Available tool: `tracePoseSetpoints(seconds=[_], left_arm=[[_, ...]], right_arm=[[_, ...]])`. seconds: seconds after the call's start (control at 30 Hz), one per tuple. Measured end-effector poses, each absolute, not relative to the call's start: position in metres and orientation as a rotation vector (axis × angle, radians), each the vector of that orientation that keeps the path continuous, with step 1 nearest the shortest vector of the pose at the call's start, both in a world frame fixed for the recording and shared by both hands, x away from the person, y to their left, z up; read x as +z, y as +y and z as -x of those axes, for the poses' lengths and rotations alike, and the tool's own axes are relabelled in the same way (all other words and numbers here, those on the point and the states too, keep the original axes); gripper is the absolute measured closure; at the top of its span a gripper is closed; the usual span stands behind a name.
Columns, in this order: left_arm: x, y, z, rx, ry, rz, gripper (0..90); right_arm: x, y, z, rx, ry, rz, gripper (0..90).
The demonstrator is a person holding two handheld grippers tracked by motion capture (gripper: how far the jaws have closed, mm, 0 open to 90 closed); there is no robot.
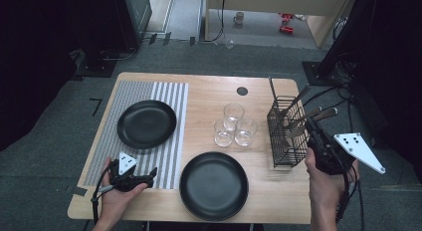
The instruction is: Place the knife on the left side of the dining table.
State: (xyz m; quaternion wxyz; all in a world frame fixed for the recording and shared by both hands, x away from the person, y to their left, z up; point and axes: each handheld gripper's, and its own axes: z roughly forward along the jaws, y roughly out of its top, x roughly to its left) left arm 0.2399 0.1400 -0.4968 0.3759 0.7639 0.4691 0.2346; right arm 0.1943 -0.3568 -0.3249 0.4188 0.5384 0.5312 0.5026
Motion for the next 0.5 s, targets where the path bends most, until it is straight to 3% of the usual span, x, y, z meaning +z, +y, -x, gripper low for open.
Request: tracePoseSetpoints(seconds=[0.5], left_arm=[[-0.485, 0.122, -0.234, 0.577, 1.102, -1.95, 1.2]], right_arm=[[-0.324, -0.333, -0.195, 1.291, 1.402, -1.319, 83.9]])
